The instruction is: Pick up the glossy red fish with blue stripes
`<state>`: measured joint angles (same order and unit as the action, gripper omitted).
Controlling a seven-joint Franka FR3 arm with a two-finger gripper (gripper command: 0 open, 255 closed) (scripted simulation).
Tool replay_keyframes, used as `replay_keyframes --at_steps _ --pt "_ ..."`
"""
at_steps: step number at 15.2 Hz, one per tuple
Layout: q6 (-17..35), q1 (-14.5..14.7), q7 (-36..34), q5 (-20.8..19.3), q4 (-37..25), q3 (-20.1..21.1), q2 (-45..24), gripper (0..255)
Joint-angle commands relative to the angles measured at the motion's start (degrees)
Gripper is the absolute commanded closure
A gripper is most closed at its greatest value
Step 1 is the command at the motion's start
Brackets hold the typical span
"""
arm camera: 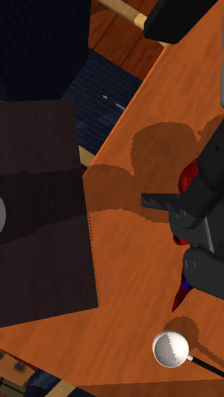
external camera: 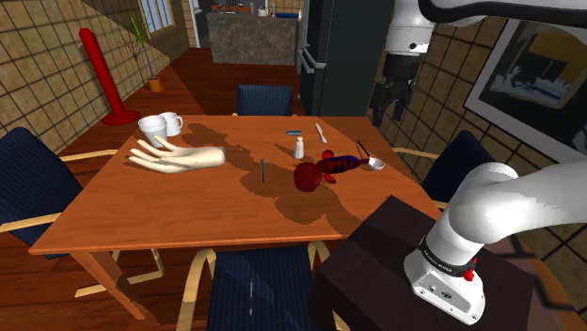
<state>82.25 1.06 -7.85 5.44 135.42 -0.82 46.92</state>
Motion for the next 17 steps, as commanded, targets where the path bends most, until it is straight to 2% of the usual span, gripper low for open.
replay_keyframes --at_steps 1,9,17 --pt "0.0 0.0 0.0 0.0 0.0 0.0 0.0 0" --pt "13.8 1.2 8.7 -11.6 5.7 2.1 -10.2 0" --pt "28.8 0.1 12.4 -25.6 8.0 4.3 -24.0 0"
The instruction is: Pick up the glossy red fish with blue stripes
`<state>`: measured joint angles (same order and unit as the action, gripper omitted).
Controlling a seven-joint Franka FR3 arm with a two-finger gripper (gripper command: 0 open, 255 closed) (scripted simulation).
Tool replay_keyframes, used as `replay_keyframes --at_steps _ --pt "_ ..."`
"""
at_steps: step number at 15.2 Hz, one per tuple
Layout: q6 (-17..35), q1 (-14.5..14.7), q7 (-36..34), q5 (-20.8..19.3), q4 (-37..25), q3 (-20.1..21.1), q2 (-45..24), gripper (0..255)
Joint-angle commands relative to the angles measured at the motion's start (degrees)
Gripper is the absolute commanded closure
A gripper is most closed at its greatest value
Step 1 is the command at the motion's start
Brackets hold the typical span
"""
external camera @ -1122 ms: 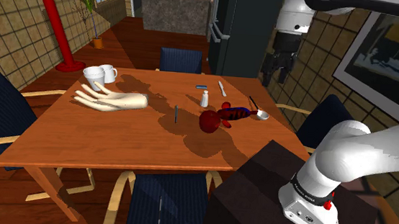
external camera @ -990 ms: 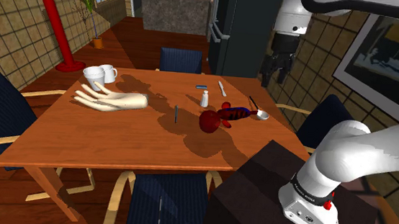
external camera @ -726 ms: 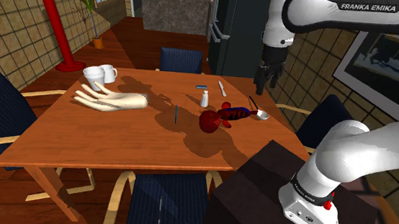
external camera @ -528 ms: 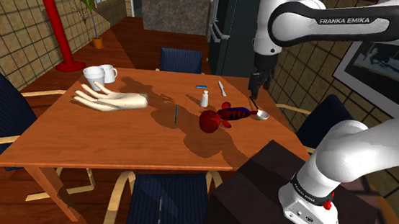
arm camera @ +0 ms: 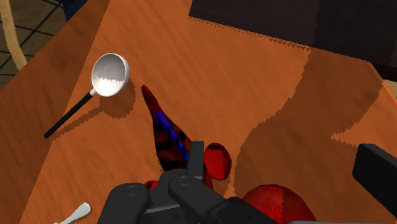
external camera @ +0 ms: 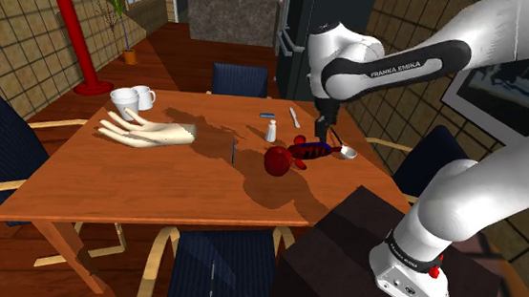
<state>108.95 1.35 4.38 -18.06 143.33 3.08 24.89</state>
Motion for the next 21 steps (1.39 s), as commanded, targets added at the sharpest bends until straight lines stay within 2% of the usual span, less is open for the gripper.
replay_keyframes --at_steps 1,7,13,21 --pt "3.8 -0.5 0.1 -4.2 0.1 0.6 -4.0 0" --pt "12.7 -2.8 -2.3 -19.1 -2.0 2.0 -16.7 0" --pt "17.2 -3.9 -7.3 -36.2 -7.3 1.8 -29.8 0" --pt "20.0 -3.9 -12.3 -39.9 -7.6 1.1 -34.9 0"
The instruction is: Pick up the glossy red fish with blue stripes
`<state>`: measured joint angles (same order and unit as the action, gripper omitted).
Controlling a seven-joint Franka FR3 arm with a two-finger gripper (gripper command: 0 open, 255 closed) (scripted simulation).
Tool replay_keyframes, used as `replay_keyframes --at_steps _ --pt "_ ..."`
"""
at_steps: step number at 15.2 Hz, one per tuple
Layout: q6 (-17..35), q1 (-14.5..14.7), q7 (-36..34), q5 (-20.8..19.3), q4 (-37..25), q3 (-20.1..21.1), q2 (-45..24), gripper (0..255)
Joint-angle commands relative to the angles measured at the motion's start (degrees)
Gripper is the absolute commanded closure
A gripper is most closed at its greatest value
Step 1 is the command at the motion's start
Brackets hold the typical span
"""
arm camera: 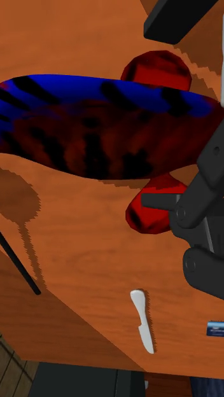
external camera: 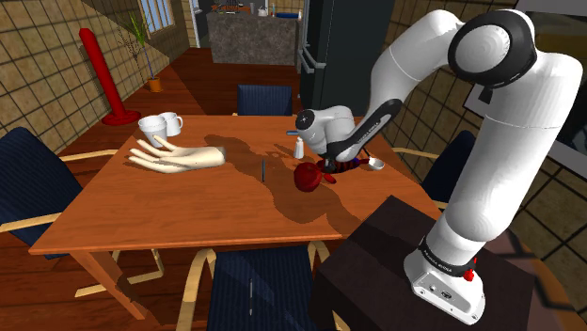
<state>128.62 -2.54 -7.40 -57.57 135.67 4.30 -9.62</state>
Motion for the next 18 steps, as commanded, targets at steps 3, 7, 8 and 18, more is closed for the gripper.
replay_keyframes --at_steps 3,7,8,18 --pt "0.3 0.0 -0.6 -0.5 0.0 -0.1 -0.5 255" --pt "0.4 0.0 -0.6 -0.5 0.1 -0.1 -0.5 255" --pt "0.4 0.0 -0.6 -0.5 0.1 -0.1 -0.5 255" --pt "-2.3 0.0 4.1 3.1 0.3 0.5 4.3 255"
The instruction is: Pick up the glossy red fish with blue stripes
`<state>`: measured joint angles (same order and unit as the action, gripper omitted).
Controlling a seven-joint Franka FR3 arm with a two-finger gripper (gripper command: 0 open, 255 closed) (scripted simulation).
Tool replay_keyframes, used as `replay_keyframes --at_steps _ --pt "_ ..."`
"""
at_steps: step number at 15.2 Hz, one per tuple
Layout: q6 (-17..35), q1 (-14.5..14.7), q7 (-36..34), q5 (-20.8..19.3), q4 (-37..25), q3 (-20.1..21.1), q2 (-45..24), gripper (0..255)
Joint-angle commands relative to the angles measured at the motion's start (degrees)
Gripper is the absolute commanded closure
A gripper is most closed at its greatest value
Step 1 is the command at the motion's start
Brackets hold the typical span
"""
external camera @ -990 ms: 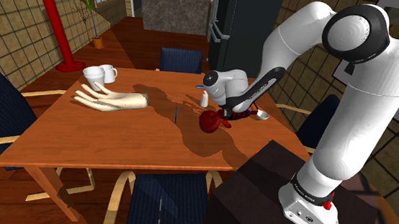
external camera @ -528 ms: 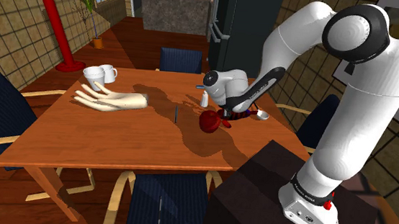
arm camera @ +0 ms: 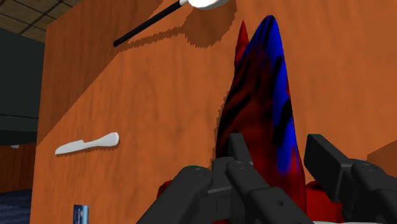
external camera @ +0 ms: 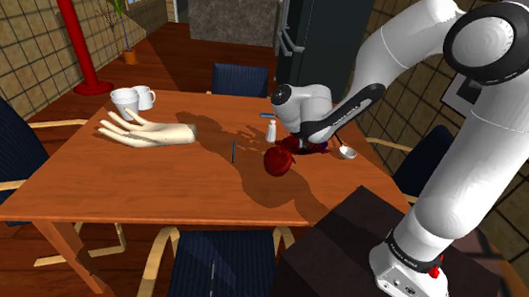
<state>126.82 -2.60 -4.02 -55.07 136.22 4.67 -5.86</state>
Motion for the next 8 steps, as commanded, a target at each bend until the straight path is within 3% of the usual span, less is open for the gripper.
replay_keyframes --at_steps 1,8 --pt "-0.9 0.1 1.4 1.0 -0.2 0.2 1.2 255" --pt "-3.8 0.2 5.9 4.2 -0.7 0.5 5.5 255"
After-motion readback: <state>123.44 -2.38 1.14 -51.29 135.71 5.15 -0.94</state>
